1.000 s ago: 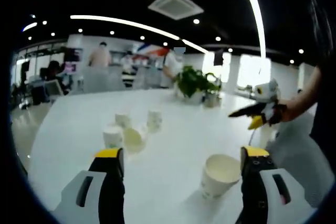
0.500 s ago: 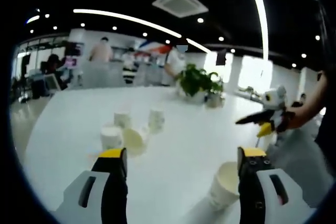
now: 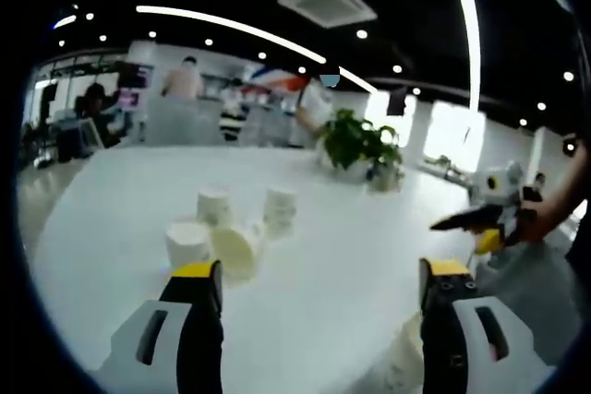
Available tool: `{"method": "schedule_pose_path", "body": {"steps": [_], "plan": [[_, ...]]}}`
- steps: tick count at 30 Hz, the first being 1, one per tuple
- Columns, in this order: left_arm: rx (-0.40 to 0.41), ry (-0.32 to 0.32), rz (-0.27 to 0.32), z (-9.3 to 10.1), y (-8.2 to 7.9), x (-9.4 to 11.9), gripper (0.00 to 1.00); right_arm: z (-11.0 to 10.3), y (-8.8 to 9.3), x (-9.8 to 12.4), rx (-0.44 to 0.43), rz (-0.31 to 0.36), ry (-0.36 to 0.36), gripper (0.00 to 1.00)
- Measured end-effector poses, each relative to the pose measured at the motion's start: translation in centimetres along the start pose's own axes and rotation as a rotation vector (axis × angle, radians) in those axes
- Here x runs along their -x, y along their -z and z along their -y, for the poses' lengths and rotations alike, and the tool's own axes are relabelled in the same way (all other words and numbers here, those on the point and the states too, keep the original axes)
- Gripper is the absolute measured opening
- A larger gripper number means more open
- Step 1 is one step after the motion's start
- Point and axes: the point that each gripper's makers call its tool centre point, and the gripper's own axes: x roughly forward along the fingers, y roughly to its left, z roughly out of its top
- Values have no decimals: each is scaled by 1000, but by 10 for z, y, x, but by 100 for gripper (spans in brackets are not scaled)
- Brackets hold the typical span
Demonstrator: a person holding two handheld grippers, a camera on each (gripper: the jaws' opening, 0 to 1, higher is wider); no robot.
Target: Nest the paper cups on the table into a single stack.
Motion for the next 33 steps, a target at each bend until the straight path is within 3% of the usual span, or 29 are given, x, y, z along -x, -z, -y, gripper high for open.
{"method": "schedule_pose_path", "body": {"steps": [8,13,33], "plan": [[55,-7,-29,-7,14,-21,83,6,-6,8,-18,29,-2,94],[87,-14,-33,-14,15,-34,83,7,-15,12,-88,79,0,94],[147,-10,-52,-27,26,-75,80,8,-11,9,-180,91,-19,93]]}}
